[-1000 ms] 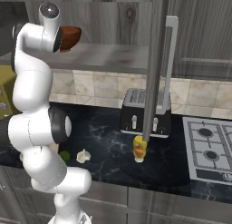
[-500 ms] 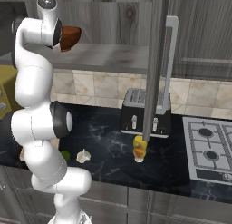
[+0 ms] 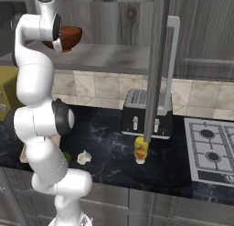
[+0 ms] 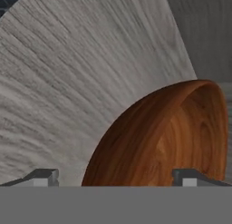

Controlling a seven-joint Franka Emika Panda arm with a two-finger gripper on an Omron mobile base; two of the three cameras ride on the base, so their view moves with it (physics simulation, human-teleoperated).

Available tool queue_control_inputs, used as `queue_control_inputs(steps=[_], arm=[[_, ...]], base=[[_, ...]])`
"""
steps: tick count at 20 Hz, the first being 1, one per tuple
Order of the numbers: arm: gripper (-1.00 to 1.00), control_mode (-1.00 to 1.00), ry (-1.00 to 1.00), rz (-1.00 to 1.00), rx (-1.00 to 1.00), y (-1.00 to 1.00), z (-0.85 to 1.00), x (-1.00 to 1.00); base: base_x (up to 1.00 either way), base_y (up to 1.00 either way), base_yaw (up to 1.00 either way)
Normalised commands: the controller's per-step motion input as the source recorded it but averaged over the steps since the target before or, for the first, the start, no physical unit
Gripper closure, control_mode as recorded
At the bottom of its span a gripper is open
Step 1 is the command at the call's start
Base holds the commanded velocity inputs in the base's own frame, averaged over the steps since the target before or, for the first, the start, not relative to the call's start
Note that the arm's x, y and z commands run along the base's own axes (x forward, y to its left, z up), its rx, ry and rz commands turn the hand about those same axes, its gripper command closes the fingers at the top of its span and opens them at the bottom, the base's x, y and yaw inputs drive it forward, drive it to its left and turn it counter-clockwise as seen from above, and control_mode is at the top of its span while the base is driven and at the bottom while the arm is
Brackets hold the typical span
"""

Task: Open the cabinet. Place the bowl and condiment on the counter. Then place the lime and garlic on the cutting board.

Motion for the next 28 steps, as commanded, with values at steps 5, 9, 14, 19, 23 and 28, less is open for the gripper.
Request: queue_control_inputs(steps=[5,9,14,19,23,28], arm=[[-1.00,-1.00,0.05,0.00,-0.08,0.00,-0.16,0.07],[-1.00,-1.00,0.06,0.00,-0.08,0.00,-0.16,0.05],[1.00,-1.00,0.07,0.00,-0.09,0.02,-0.13,0.05],[1.00,-1.00,0.05,0.00,-0.07,0.00,-0.13,0.05],[1.00,-1.00,0.03,0.00,-0.06,0.00,-0.06,0.01],[1.00,-1.00,-0.01,0.00,-0.02,0.00,0.00,-0.15]], base=[[0.00,0.00,0.00],[0.00,0.00,0.00],[0.00,0.00,0.00],[0.00,0.00,0.00],[0.00,0.00,0.00],[0.00,0.00,0.00]])
